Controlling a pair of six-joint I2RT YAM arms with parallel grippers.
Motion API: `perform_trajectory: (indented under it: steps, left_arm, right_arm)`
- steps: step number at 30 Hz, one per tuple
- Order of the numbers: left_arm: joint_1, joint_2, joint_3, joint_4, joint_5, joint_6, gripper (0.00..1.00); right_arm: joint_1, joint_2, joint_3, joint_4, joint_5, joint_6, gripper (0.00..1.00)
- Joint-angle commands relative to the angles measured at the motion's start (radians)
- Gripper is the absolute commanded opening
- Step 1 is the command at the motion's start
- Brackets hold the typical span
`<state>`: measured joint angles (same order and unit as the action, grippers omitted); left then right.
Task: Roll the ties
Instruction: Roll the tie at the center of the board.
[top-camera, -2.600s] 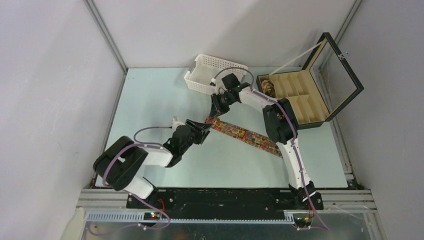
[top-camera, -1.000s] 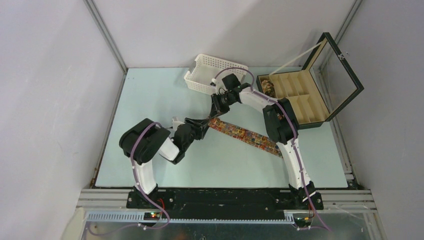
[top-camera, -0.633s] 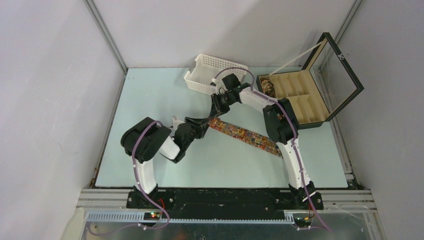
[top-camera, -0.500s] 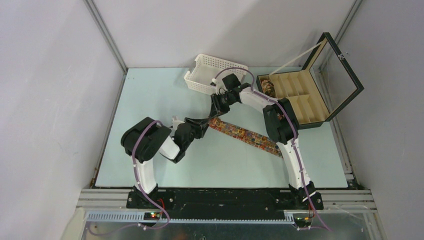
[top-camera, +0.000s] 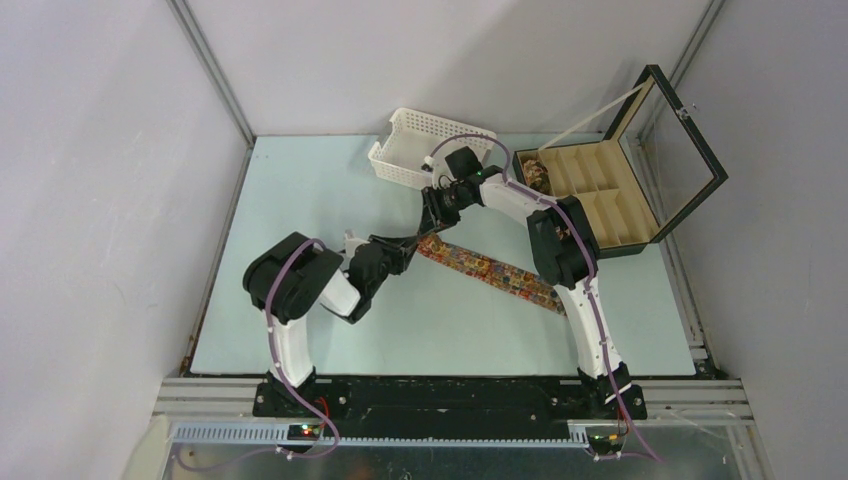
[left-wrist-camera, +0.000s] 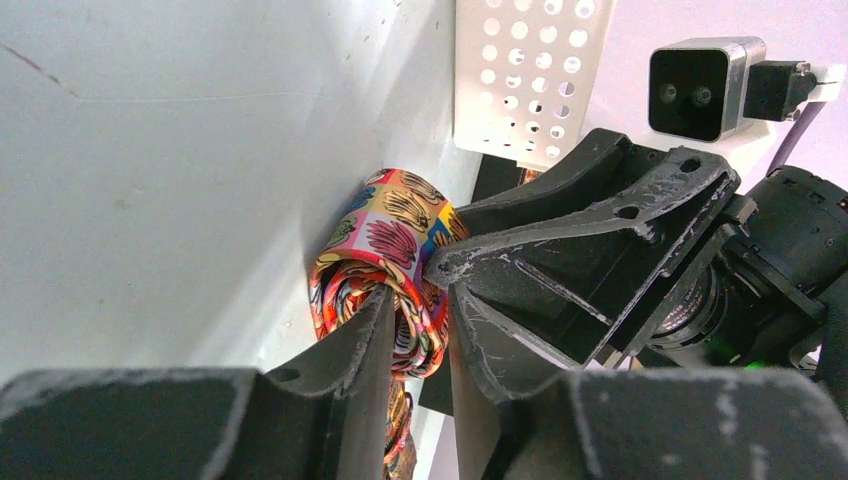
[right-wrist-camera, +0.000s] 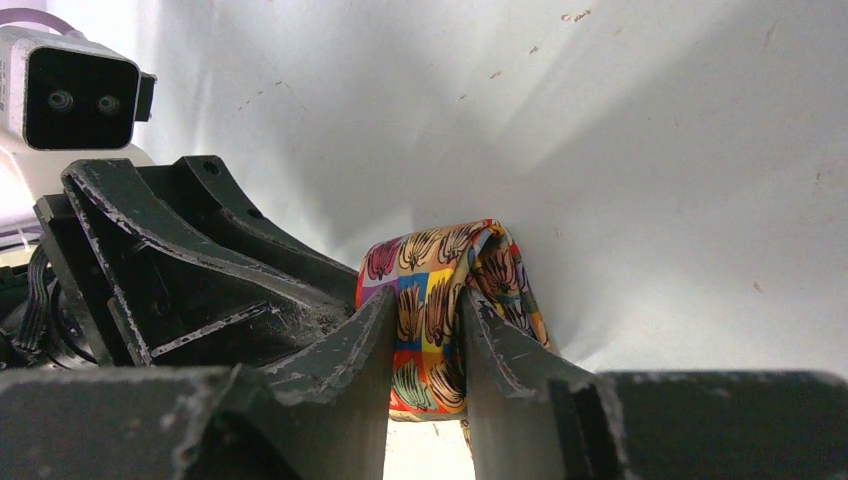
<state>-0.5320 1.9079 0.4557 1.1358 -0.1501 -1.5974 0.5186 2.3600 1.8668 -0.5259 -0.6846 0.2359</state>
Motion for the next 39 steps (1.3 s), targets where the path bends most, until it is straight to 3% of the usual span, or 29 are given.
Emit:
perform_trajectory:
  steps: [1,6,15,20,27,39]
  left_arm:
    - [0.008,0.009,0.029,0.019,0.005,0.005,0.29]
    - [0.008,0.005,0.030,0.017,0.005,0.011,0.23]
    - [0.007,0.013,0.016,0.032,0.002,0.022,0.01]
    - [0.007,0.001,0.006,0.033,-0.006,0.055,0.00]
    - [0.008,-0.050,-0.010,-0.004,-0.034,0.125,0.00]
    - [0.008,-0.148,0.012,-0.143,-0.108,0.304,0.00]
  right_arm:
    - [-0.002,-0.070,0.006,0.016,-0.014,-0.005,0.33]
    - [-0.001,-0.067,0.008,0.017,-0.015,-0.004,0.32]
    - [-0.003,-0.072,0.011,0.015,-0.001,-0.003,0.35]
    - [-0.011,-0.137,-0.031,0.074,0.089,0.021,0.49]
    - [-0.095,-0.336,-0.283,0.327,0.179,0.167,0.63]
    - [-0.132,-0.467,-0.446,0.330,0.170,0.149,0.66]
